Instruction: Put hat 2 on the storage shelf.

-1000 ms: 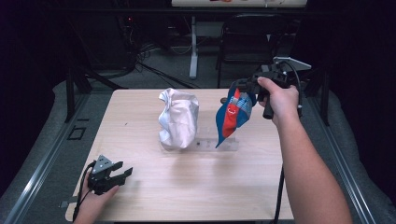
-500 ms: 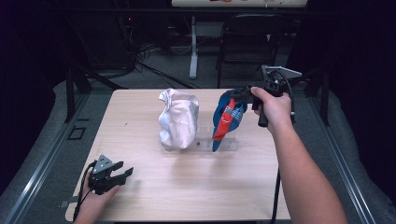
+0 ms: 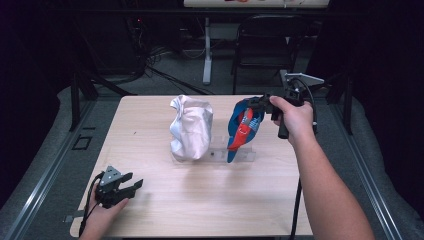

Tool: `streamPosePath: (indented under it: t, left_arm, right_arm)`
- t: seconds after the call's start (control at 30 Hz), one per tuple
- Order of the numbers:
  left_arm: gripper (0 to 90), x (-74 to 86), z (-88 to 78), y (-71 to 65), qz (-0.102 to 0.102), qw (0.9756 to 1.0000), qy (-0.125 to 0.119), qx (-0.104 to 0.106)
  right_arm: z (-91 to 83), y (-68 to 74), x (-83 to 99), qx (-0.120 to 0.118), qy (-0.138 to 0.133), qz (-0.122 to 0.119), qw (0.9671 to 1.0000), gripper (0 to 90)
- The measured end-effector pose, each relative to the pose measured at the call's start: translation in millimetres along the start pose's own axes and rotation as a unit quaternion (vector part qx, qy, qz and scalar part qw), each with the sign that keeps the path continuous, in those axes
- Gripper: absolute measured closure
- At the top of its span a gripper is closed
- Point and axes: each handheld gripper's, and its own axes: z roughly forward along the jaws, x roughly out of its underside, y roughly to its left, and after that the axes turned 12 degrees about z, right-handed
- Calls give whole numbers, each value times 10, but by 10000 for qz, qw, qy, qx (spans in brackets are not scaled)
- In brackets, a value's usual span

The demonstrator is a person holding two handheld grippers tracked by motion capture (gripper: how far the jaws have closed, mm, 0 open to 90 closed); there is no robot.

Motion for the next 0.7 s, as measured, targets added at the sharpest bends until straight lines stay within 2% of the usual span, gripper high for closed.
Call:
streamPosePath:
  t: [0.5,0.6,0.7]
  left_arm:
    - [487,4,-9,6,-14,10000,0,-11]
    - [486,1,-7,13,-6,10000,37,-4]
    - [484,-1,14,13,-2,10000,-16,-19]
  right_arm:
    - [-34,56,38,335,-41,-289,9990,768]
    - [-53,73,44,349,-74,-345,9988,748]
    - [-78,89,57,487,-158,-464,9976,721]
